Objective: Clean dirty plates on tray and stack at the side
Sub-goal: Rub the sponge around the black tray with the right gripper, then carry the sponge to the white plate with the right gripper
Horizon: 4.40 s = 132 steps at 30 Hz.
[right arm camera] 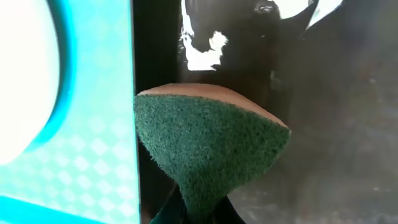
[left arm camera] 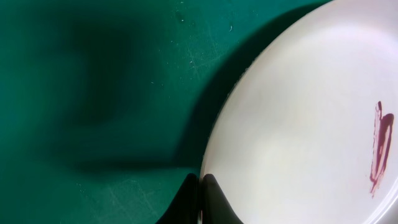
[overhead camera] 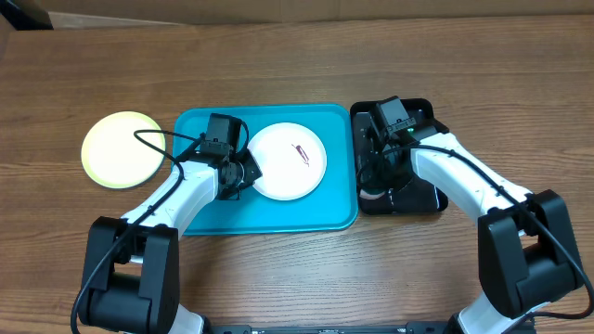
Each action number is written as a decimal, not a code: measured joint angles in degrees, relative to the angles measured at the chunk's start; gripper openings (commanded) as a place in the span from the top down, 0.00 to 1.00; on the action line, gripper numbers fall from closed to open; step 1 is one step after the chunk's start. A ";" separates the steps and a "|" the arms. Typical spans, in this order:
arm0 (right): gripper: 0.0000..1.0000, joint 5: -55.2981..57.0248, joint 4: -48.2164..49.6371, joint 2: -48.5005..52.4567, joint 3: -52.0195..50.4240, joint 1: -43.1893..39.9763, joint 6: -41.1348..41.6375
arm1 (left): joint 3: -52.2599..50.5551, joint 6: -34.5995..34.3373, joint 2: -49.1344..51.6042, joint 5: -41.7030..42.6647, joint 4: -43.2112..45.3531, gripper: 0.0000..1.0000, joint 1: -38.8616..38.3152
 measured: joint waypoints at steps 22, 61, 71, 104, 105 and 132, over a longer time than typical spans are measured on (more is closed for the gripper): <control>0.96 2.58 1.84 0.00 -2.34 0.20 1.75 | 0.00 0.00 0.00 0.00 0.00 0.96 0.00; 0.96 15.56 -11.67 0.09 15.47 0.63 -6.64 | 0.00 0.02 0.07 -0.20 0.11 0.96 0.00; 0.96 16.63 -5.20 0.09 11.54 0.63 -7.98 | 0.00 0.02 0.07 -0.20 0.11 0.96 0.00; 0.96 -0.44 -0.20 5.27 24.87 10.78 -8.11 | 0.00 0.00 0.11 -0.22 0.37 0.96 -0.48; 0.96 0.92 0.15 6.60 24.87 11.80 -8.09 | 0.00 0.00 0.11 -0.22 0.37 0.96 -0.48; 0.92 17.42 5.66 20.02 24.85 16.55 -8.07 | 0.00 0.02 0.11 -0.22 0.33 0.96 -0.48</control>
